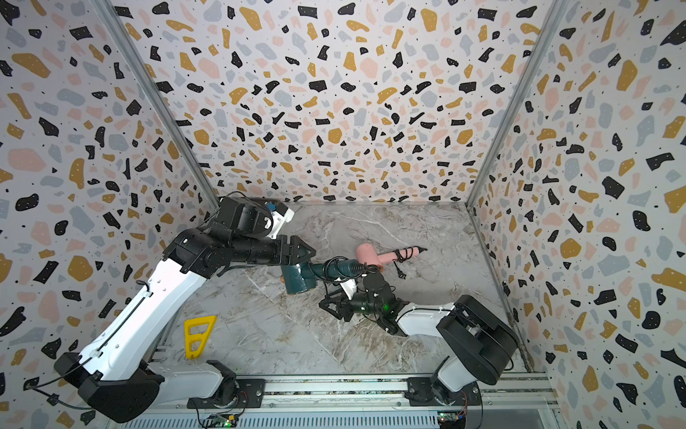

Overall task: Wrap the cord around the hair dryer
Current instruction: Wrap the power cord around the hair dryer.

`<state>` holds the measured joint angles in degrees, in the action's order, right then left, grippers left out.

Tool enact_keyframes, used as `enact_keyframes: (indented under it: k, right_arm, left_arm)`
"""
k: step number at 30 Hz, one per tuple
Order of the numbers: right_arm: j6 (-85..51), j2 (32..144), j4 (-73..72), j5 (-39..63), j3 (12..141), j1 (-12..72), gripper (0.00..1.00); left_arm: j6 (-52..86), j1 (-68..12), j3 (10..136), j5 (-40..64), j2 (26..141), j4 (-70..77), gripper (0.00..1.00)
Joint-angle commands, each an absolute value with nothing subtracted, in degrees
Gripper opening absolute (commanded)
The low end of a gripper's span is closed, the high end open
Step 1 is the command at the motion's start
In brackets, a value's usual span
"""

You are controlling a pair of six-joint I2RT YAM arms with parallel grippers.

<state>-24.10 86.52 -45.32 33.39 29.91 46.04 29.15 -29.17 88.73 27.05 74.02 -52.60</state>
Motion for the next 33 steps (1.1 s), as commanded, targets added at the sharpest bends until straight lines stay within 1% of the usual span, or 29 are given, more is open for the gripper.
enact_keyframes:
  k: [1, 4, 9, 13, 20, 26, 33]
  right_arm:
    - [-24.46, 85.96, -44.35, 32.57, 31.47, 46.32, 0.31]
    - [-24.46, 85.87, -43.74, 32.09, 31.29, 46.32, 0.14]
    - [-22.65, 84.79, -37.20, 30.32, 31.91, 46.32, 0.08]
    - [-19.62, 84.31, -31.54, 27.63, 31.78, 46.30, 0.00]
    - [-15.78, 81.84, -22.85, 22.99, 30.43, 46.27, 0.00]
    - [-11.92, 77.87, -13.80, 18.14, 29.88, 46.32, 0.00]
    - [-9.30, 74.89, -7.58, 13.25, 30.33, 46.32, 0.00]
  left_arm:
    - [31.29, -27.98, 87.49, 29.74, 71.57, -46.44, 0.00]
    - [32.36, -26.71, 85.60, 30.78, 70.68, -44.79, 0.00]
    - [32.92, -23.54, 82.48, 30.16, 68.64, -43.79, 0.00]
    - [34.24, -19.53, 77.93, 31.60, 66.67, -40.17, 0.00]
    - [38.88, -12.36, 70.03, 33.66, 64.64, -32.17, 0.00]
    - [41.12, -6.23, 65.45, 32.79, 65.19, -27.38, 0.00]
    - [39.87, -2.11, 61.73, 27.56, 66.17, -25.75, 0.00]
